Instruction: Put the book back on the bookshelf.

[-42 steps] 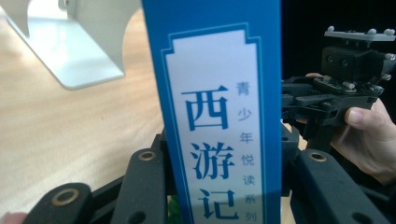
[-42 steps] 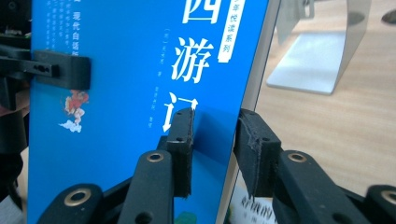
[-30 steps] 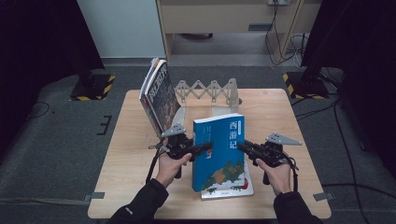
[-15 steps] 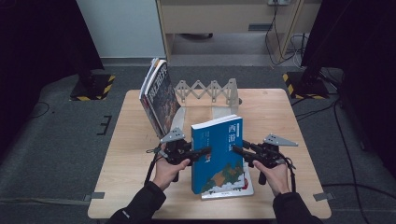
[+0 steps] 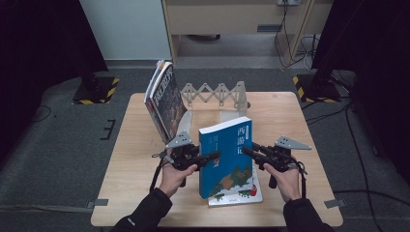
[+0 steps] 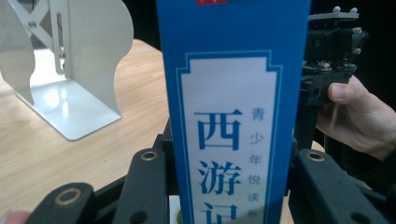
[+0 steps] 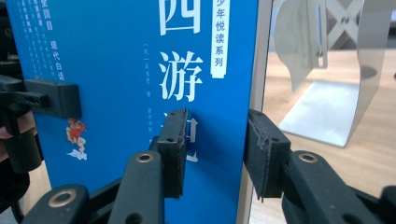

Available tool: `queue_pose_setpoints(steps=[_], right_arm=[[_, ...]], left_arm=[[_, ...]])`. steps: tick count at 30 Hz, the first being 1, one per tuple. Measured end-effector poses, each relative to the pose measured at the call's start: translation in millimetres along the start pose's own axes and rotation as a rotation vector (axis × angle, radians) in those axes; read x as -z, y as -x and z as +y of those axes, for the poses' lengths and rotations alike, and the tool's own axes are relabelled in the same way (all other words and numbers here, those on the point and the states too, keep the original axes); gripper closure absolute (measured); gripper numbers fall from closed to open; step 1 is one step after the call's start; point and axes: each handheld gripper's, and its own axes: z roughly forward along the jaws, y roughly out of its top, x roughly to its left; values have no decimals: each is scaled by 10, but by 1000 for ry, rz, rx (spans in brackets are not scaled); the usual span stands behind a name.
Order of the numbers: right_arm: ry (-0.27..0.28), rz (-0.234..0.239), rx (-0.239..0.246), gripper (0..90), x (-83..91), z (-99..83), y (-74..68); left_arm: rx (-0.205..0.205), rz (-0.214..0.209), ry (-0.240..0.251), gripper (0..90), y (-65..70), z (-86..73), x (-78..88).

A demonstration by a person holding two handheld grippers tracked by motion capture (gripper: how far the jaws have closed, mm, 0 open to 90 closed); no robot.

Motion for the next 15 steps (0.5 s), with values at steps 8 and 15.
queue_pose_setpoints(steps=[8,15], right_arm=[[15,35,47,636,-5,-7,-65],[21,34,43,634,26,-42,-49]], left_arm=[[-26,13,20,589,57,78,-39],[-46,20,29,579,89,58,-140]])
